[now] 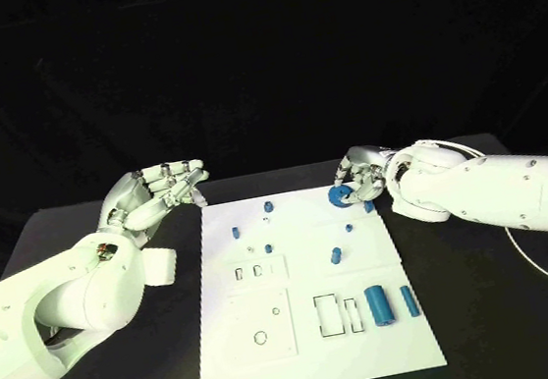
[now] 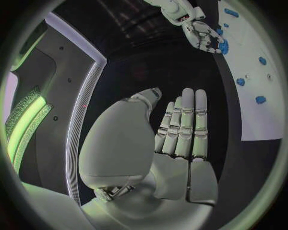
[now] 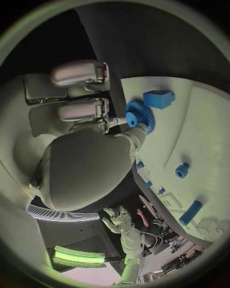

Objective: Assemble the parts on the task board

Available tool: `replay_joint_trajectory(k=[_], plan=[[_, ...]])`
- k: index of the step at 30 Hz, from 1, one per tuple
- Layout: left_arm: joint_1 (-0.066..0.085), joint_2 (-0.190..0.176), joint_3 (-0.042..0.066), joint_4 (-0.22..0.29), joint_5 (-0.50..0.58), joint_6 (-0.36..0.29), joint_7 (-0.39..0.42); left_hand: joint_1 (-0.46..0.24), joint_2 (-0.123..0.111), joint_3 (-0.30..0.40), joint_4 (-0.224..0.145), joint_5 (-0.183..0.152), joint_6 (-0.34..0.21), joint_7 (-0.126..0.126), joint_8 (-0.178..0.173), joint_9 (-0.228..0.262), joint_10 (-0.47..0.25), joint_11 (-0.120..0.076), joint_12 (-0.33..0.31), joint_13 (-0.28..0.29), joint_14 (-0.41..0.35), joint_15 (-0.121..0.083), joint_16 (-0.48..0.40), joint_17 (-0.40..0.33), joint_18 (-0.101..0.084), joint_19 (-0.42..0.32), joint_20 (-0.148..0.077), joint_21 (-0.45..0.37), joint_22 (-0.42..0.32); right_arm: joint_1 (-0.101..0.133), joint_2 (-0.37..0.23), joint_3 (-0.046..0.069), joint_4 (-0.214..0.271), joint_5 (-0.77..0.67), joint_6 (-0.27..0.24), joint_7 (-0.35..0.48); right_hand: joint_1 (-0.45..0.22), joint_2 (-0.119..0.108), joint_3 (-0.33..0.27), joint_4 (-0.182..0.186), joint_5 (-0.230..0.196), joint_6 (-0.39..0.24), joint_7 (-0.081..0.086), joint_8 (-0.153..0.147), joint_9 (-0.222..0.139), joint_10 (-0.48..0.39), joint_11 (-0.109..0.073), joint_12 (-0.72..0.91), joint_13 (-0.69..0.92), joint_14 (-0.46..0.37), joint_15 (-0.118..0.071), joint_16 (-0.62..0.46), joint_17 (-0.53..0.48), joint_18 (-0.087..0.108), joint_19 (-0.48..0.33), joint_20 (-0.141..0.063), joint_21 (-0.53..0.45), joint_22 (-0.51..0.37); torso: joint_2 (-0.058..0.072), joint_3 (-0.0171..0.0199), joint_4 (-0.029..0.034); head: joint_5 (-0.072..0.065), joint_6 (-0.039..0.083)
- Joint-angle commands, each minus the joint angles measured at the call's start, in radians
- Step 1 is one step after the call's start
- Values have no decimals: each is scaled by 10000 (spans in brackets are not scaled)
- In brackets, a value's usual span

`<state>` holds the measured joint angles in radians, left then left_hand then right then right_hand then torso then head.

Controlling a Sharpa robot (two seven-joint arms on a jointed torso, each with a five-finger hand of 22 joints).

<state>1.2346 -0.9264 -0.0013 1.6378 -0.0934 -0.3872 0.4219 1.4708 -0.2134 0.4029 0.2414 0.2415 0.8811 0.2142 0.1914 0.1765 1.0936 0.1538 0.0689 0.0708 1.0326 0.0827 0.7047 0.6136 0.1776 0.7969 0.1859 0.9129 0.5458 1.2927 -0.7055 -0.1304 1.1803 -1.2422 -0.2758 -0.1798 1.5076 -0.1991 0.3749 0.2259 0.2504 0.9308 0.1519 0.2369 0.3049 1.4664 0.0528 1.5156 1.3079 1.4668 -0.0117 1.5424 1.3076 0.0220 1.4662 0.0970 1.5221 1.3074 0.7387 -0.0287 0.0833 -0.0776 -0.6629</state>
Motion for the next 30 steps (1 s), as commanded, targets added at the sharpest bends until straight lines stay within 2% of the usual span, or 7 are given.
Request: replay_joint_trajectory(k=[1, 4, 11, 15, 19, 22, 30], plan=[[9, 13, 6, 14, 20, 171, 50, 25, 36, 89, 1, -37, -4, -25, -50, 17, -25, -42, -32, 3, -82, -18, 77, 3, 40, -115, -13, 106, 49, -77, -14, -42, 129, -283, -117, 73, -101, -24, 141, -52, 55, 745, -263, 436, 215, 601, -76, 62, 2097, 823, -106, 34, 1594, -72, 714, -98, 44, 2137, -6, -2, 12, 5, 11], [8, 9, 5, 14, 20, 172, 53, 25, 36, 89, 1, -37, -4, -25, -50, 17, -25, -42, -32, 3, -82, -18, 77, 3, 40, -115, -13, 106, 49, -81, -38, -42, 313, -492, -507, 166, -232, -37, 358, -165, 221, 902, -349, 582, 299, 684, -154, 146, 2191, 824, -177, 33, 1595, -102, 781, -165, 133, 2240, -5, -8, 21, 3, 22], [8, 2, 5, 15, 20, 176, 52, 25, 36, 89, 1, -37, -4, -25, -50, 17, -25, -42, -32, 3, -82, -18, 77, 3, 40, -115, -13, 106, 49, -31, -79, -30, 1024, -1386, -1432, 200, -378, -122, 465, -237, 282, 897, -371, 622, 334, 747, -179, 212, 2264, 835, -206, 43, 1641, -143, 874, -200, 255, 2378, -12, -15, 14, 35, 30], [8, 13, 5, 14, 20, 180, 50, 25, 36, 89, 1, -37, -4, -25, -50, 17, -25, -42, -32, 3, -82, -18, 77, 3, 40, -115, -13, 106, 49, 87, 67, -23, 1377, -1868, -1731, 77, -469, -183, 498, -260, 279, 875, -371, 625, 344, 759, -181, 223, 2278, 840, -211, 48, 1663, -162, 916, -211, 312, 2441, -15, -16, 9, 48, 33], [8, 40, 5, 8, 20, 196, 46, 25, 36, 89, 1, -37, -4, -25, -50, 17, -25, -42, -32, 3, -82, -18, 77, 3, 40, -115, -13, 106, 49, 151, 360, -20, 1684, -2127, -1835, -58, -499, -204, 513, -272, 270, 867, -372, 626, 347, 747, -182, 209, 2263, 843, -212, 50, 1673, -172, 939, -214, 343, 2476, -12, -22, 37, 29, 40], [8, 63, 4, -7, 21, 202, 41, 25, 37, 101, -4, -36, -3, -29, -49, 19, -23, -45, -33, 3, -86, -19, 81, 0, 40, -127, -13, 124, 60, 168, 673, -20, 1786, -2229, -1788, -140, -510, -210, 519, -275, 265, 864, -372, 626, 348, 745, -182, 206, 2260, 842, -213, 50, 1671, -174, 942, -214, 347, 2480, -10, -19, 32, 48, 47], [7, 137, 2, -46, 27, 225, 29, 25, 37, 101, -4, -36, -3, -29, -49, 19, -23, -45, -33, 3, -86, -19, 81, 0, 40, -127, -13, 124, 60, 121, 1444, -43, 1488, -2331, -1588, -275, -547, -219, 544, -282, 244, 850, -370, 624, 351, 741, -181, 201, 2255, 842, -214, 49, 1668, -178, 953, -217, 362, 2496, 6, -22, 37, 71, 40]])
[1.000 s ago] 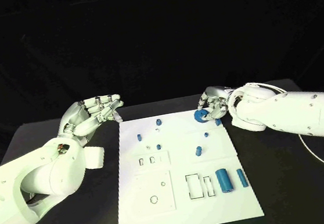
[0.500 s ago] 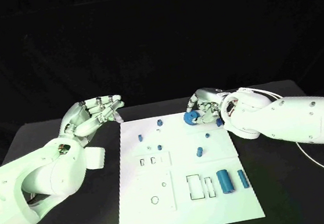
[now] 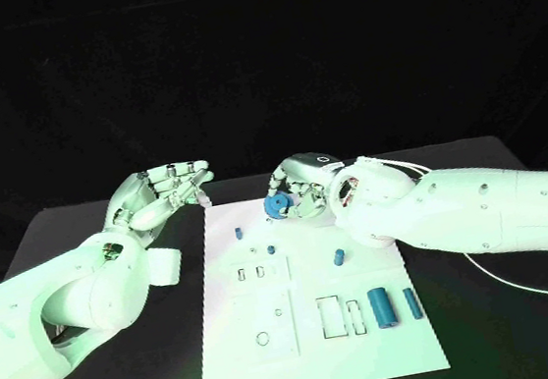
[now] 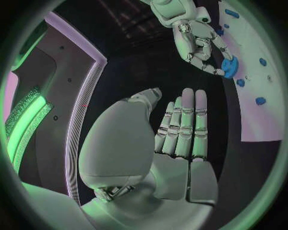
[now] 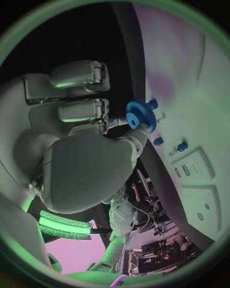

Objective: Assemble the parts on the task board

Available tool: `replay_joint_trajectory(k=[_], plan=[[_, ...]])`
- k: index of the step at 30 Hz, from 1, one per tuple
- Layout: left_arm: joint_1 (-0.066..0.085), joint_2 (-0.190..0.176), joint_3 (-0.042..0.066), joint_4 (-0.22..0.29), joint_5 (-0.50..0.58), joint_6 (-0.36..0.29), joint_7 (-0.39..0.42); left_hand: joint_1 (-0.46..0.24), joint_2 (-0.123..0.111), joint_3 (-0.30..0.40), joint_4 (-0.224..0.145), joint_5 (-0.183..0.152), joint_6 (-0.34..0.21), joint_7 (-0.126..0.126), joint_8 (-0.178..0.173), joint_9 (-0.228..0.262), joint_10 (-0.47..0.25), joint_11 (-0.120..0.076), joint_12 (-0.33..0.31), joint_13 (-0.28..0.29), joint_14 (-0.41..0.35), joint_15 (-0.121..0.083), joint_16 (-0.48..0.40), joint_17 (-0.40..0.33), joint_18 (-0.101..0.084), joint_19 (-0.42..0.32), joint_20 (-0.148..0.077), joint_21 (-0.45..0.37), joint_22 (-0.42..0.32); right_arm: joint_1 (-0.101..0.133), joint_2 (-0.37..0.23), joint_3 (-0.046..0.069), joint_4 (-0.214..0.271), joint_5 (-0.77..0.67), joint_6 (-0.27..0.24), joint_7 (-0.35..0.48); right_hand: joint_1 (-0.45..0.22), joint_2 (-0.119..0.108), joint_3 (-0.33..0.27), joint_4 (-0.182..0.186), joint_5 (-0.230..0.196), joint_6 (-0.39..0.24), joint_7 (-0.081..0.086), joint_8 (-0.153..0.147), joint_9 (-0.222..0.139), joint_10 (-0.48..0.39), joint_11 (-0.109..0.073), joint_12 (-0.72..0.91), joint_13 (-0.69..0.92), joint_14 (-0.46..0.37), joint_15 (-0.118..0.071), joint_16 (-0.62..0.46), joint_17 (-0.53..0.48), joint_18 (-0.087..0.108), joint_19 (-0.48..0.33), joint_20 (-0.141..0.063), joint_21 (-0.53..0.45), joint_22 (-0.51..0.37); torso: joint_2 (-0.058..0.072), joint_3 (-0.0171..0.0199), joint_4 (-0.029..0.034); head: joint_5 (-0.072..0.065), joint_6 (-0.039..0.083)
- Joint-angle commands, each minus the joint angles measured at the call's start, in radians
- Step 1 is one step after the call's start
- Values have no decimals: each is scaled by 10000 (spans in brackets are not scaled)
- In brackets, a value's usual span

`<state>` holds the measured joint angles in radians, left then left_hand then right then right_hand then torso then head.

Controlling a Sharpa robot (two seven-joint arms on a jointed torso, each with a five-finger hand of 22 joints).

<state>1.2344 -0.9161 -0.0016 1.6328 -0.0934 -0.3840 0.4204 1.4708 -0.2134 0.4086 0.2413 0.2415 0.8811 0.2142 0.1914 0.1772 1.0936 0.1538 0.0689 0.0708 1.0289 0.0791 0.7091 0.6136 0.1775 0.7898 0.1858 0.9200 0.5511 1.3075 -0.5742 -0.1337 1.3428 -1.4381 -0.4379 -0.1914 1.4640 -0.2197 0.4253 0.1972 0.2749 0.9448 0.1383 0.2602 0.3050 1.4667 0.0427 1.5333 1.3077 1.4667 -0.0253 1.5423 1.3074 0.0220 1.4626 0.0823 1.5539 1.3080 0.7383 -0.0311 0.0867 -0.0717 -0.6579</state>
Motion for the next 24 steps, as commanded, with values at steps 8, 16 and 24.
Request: replay_joint_trajectory(k=[8, 16, 24], plan=[[9, 73, 4, -15, 29, 205, 33, 25, 37, 45, -3, -36, -4, -29, -49, 12, -23, -45, -33, 3, -49, 18, 37, 0, 41, -56, -12, 53, 8, -173, 708, -38, -676, -357, 277, -175, -181, -26, 99, -15, -26, 648, -218, 367, 347, 738, -71, 22, 2259, 841, -73, 46, 1658, -177, 987, -71, 41, 2488, 17, 11, 13, 31, -25], [9, 94, 3, -27, 29, 196, 28, 17, 31, 54, -5, -39, -6, -33, -51, 13, -23, -46, -35, 2, -57, 18, 40, -5, 40, -73, -11, 75, 22, -354, 1077, -53, -1095, -356, 625, -280, -248, -49, 127, -25, -51, 614, -206, 353, 347, 739, -60, 23, 2262, 841, -66, 46, 1657, -174, 981, -68, 32, 2478, 10, 15, -1, 47, -64], [9, 96, 3, -31, 29, 178, 26, 14, 27, 56, -6, -39, -7, -33, -52, 14, -24, -46, -36, 1, -63, 19, 39, -7, 39, -80, -10, 81, 26, -486, 1255, -64, -1324, -351, 739, -300, -266, -55, 135, -28, -56, 603, -203, 349, 347, 741, -57, 26, 2265, 840, -64, 45, 1653, -174, 979, -67, 30, 2476, 10, 23, -12, 116, -87]])
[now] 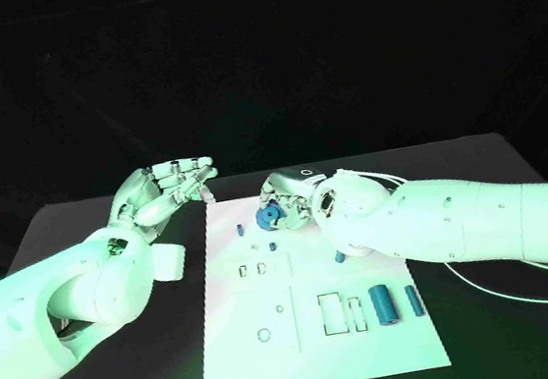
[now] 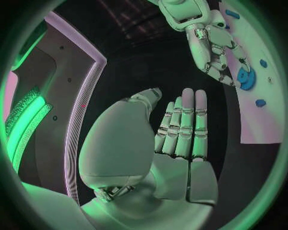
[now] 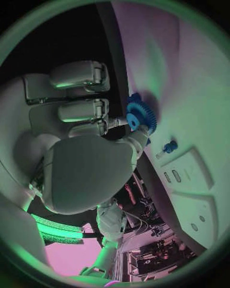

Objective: Assemble the parts on the task board

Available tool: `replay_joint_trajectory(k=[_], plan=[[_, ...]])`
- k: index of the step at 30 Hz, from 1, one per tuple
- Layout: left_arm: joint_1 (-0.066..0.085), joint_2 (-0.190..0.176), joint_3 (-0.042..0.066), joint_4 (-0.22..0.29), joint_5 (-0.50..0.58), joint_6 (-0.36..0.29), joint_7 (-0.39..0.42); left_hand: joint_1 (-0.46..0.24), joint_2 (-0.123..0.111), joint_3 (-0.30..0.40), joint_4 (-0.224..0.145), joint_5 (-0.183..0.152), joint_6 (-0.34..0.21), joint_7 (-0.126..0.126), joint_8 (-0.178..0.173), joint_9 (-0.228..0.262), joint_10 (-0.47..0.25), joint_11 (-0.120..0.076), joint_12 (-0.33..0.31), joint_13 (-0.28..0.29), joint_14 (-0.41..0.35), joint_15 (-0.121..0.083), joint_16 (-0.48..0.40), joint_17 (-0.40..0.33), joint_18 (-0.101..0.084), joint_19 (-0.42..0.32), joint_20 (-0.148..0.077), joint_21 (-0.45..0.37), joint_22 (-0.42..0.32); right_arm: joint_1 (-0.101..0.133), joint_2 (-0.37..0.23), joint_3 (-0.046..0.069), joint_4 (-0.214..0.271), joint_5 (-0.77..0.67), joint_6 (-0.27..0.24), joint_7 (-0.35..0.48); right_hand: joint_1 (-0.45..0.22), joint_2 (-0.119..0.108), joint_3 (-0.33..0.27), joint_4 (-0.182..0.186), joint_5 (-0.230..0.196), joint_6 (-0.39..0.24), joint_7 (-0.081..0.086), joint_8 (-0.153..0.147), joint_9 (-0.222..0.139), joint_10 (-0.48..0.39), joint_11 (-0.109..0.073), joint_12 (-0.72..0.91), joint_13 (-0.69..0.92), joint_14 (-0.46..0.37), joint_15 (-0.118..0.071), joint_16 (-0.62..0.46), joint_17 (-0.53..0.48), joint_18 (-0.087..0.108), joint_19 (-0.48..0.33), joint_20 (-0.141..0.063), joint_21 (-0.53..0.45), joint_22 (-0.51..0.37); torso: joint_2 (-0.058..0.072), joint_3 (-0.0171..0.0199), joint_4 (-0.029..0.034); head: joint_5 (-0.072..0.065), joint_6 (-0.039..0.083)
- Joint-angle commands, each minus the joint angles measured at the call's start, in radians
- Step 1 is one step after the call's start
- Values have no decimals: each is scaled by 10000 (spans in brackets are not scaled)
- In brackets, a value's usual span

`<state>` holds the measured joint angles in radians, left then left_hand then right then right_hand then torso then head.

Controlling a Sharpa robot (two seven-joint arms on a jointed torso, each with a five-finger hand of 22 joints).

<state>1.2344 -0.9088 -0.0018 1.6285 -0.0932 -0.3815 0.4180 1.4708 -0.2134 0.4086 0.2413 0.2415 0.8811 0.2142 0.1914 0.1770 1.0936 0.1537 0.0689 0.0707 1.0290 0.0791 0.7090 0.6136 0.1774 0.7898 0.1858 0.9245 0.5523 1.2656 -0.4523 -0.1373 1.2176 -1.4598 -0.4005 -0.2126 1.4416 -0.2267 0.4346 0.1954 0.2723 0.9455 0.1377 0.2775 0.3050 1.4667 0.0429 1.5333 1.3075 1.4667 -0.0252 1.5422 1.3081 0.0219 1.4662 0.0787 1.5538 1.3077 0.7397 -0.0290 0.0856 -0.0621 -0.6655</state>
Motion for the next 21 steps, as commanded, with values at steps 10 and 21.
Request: replay_joint_trajectory(k=[10, 21], plan=[[10, 13, 6, 9, 27, 144, 41, 14, 27, 57, -6, -39, -7, -33, -52, 16, -24, -46, -36, 1, -64, 18, 40, -6, 40, -80, -10, 36, 14, -106, 171, -59, -374, -195, 230, -279, -111, -3, 75, -20, -54, 547, -180, 153, 343, 716, -45, -4, 2236, 836, -54, 39, 1623, -167, 929, -25, 12, 2460, -6, 4, -16, 40, -11], [11, 8, 5, 11, 27, 155, 20, 6, 21, 62, -7, -40, -14, -32, -56, 15, -31, -44, -40, -1, -77, 20, 39, -11, 38, -96, -9, 49, 23, -111, 260, -65, -497, -80, 116, -150, -839, -354, -44, 48, -235, -271, 129, -390, 157, 480, 228, -278, 1978, 848, 174, 54, 1696, -144, 873, 155, -67, 2383, -3, 8, -17, 44, -5]])
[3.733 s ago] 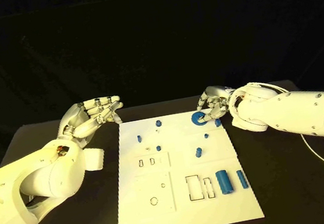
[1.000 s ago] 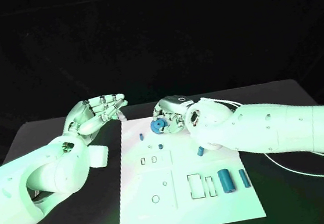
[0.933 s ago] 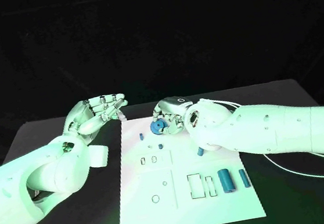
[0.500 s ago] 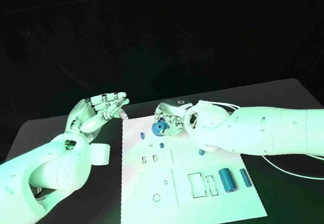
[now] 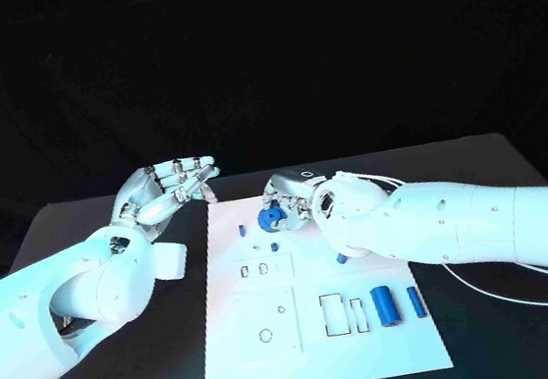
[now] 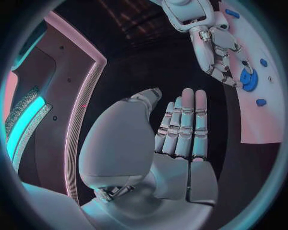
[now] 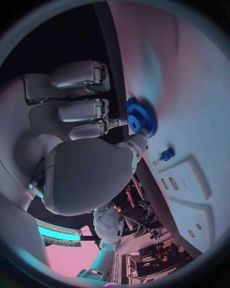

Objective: Assemble the parts on the task board

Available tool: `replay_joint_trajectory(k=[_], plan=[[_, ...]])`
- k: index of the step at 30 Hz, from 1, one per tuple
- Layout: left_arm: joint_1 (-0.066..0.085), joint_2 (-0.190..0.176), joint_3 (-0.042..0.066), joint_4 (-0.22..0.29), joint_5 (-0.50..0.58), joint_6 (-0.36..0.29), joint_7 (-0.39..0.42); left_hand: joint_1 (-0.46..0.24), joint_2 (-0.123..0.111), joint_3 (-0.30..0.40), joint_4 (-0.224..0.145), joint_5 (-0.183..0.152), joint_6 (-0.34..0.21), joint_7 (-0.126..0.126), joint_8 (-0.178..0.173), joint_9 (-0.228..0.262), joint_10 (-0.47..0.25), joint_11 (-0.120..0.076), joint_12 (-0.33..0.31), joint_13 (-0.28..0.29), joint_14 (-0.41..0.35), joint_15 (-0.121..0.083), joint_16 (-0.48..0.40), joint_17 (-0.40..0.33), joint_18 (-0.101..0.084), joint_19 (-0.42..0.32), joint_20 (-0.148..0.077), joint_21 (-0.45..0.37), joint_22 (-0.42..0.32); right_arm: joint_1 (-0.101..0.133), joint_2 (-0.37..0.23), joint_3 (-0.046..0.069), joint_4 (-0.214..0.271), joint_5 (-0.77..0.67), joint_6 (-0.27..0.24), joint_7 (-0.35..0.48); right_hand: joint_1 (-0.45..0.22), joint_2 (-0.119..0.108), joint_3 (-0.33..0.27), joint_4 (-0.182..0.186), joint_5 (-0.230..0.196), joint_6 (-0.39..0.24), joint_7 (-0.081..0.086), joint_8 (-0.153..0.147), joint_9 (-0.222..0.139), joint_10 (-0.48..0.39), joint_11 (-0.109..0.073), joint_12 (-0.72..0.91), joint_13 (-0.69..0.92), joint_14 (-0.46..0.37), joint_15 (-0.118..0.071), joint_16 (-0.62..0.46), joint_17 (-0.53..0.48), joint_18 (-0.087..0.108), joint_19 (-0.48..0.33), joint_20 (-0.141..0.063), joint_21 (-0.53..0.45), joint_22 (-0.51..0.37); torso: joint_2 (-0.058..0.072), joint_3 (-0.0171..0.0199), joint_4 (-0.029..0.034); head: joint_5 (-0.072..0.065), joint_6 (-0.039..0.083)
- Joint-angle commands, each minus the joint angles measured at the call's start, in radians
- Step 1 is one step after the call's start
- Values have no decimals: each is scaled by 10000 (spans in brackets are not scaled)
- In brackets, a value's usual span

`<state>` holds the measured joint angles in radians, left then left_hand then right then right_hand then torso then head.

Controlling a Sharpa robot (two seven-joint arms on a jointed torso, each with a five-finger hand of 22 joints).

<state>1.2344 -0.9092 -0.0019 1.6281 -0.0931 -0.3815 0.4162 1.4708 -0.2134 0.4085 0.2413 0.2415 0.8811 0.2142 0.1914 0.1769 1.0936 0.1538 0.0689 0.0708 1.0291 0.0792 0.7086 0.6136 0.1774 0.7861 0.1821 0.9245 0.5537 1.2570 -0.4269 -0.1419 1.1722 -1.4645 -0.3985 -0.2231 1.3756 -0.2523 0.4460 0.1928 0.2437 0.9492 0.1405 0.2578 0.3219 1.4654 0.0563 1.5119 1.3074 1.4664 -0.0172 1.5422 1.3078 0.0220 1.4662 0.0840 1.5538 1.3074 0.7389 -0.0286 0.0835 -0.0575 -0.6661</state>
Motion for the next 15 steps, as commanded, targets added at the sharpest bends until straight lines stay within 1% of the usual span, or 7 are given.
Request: replay_joint_trajectory(k=[1, 4, 5, 7, 9, 12, 15], plan=[[10, 13, 6, 14, 25, 155, 34, 6, 21, 62, -7, -40, -15, -32, -56, 16, -32, -44, -40, -1, -78, 20, 43, -11, 39, -59, 28, 49, 9, -26, 13, -20, -50, -2, 104, -16, -258, -137, -230, 102, 24, -397, 127, -257, -34, 470, 119, -91, 1955, 855, 117, 60, 1723, -142, 868, 121, -75, 2378, 5, 4, 6, -1, 2], [10, 13, 5, 11, 25, 157, 28, 6, 21, 62, -7, -40, -15, -32, -56, 16, -32, -44, -40, -1, -78, 20, 43, -11, 39, -59, 28, 49, 9, -26, 6, -21, -42, 72, 157, 57, -615, -127, -861, 314, -99, -717, 221, -552, -113, 353, 220, -215, 1843, 868, 219, 83, 1805, -132, 846, 237, -107, 2350, 0, 2, 9, 5, 9], [10, 12, 5, 11, 25, 158, 26, 6, 21, 62, -7, -40, -15, -32, -56, 16, -32, -44, -40, -1, -78, 20, 43, -11, 39, -59, 28, 49, 9, -26, -6, -21, -31, 97, 183, 77, -585, -64, -1107, 343, -94, -741, 250, -614, -122, 335, 229, -233, 1829, 871, 242, 88, 1824, -133, 849, 264, -104, 2355, -2, 1, 11, 8, 9], [10, 10, 5, 9, 25, 159, 23, 0, 17, 64, -6, -41, -19, -31, -58, 16, -36, -42, -42, -2, -85, 22, 42, -13, 38, -68, 30, 55, 13, -25, -36, -22, -8, 139, 239, 111, -784, 138, -1918, 697, 25, -695, 247, -709, -120, 330, 256, -236, 1830, 889, 258, 113, 1919, -135, 856, 301, -97, 2366, -5, 1, 11, 17, 4], [10, 9, 5, 8, 25, 156, 22, 0, 17, 64, -6, -41, -19, -31, -58, 16, -36, -42, -42, -2, -85, 22, 42, -13, 38, -68, 30, 55, 13, -25, -75, -23, 21, 170, 291, 133, -830, 290, -2365, 924, 93, -626, 238, -752, -109, 350, 253, -214, 1854, 902, 262, 129, 1983, -142, 873, 298, -76, 2391, -3, 2, 11, 18, 4], [10, 2, 5, 7, 25, 155, 20, 0, 17, 64, -6, -41, -19, -31, -58, 16, -36, -42, -42, -2, -85, 22, 42, -13, 38, -68, 30, 55, 13, -26, -161, -24, 88, 213, 370, 160, -1015, 453, -2665, 983, 227, -539, 225, -761, -92, 377, 241, -186, 1884, 914, 255, 143, 2037, -151, 894, 297, -47, 2421, -1, 5, 3, 33, -4], [10, -6, 5, 8, 25, 154, 19, 0, 17, 64, -6, -41, -19, -31, -58, 16, -36, -42, -42, -2, -85, 22, 42, -13, 38, -68, 30, 55, 13, -28, -241, -28, 156, 241, 462, 173, -1043, 531, -2715, 978, 308, -477, 206, -747, -78, 405, 227, -156, 1914, 920, 245, 150, 2065, -160, 913, 291, -21, 2447, 1, 6, -9, 37, -15]])
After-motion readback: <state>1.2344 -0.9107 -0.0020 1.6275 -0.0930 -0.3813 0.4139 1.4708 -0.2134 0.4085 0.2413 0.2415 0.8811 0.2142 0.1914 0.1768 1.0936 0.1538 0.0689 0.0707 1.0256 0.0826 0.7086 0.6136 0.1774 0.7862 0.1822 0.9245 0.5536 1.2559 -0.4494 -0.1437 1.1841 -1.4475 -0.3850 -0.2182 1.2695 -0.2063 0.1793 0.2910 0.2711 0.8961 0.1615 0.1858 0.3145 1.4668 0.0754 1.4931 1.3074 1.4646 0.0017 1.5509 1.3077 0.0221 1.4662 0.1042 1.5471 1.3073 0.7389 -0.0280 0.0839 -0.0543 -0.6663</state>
